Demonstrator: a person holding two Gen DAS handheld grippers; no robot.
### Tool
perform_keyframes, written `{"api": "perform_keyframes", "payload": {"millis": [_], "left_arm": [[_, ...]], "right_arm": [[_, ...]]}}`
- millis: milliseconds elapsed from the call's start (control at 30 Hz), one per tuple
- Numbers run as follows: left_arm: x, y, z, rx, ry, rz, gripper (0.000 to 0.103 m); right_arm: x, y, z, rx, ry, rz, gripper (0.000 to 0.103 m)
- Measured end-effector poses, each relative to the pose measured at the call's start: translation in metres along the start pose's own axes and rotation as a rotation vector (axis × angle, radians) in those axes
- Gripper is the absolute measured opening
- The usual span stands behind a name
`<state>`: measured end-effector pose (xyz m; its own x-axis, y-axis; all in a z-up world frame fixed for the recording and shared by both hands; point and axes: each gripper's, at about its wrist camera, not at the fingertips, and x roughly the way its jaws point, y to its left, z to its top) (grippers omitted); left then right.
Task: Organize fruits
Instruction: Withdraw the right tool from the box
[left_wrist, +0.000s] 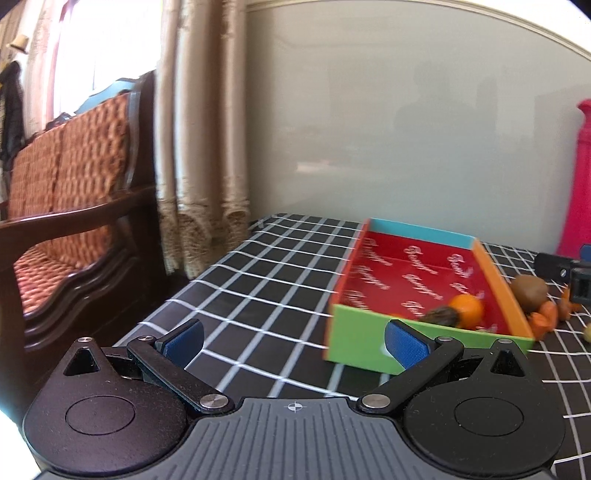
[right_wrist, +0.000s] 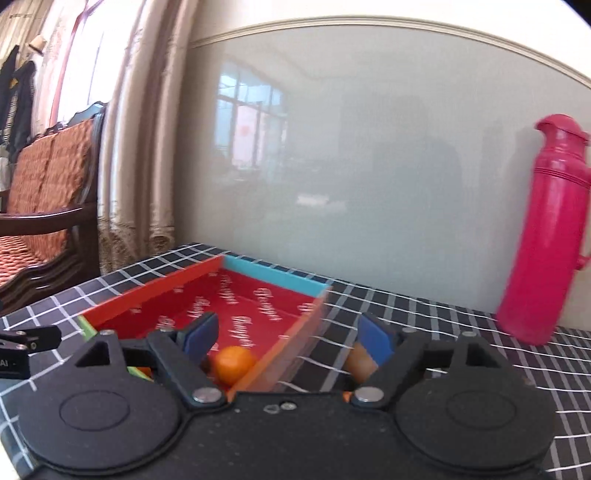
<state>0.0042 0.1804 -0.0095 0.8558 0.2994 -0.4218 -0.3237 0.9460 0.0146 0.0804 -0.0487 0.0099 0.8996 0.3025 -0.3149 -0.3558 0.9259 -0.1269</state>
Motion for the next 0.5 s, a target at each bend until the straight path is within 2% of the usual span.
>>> {"api": "perform_keyframes", "payload": {"millis": [133,300,500], "left_arm": [[0.0,-0.028,0.003,0.051,0.009,-0.027,0.103],[-0.007,-0.059,0.006,0.096,-0.024,-0.071,0.103],[-0.015,-0.088,0.009,0.075,-0.056,-0.133,0.103]], "right_arm": [[-0.011,-0.031,-0.003,0.031,-0.003,-0.055,0.082],[-0.022,-0.065,-0.008,0.074,-0.003,-0.114,0.082],[-0.033,-0.096,-0.014,0.118,-0.006,-0.157,0.082]]}}
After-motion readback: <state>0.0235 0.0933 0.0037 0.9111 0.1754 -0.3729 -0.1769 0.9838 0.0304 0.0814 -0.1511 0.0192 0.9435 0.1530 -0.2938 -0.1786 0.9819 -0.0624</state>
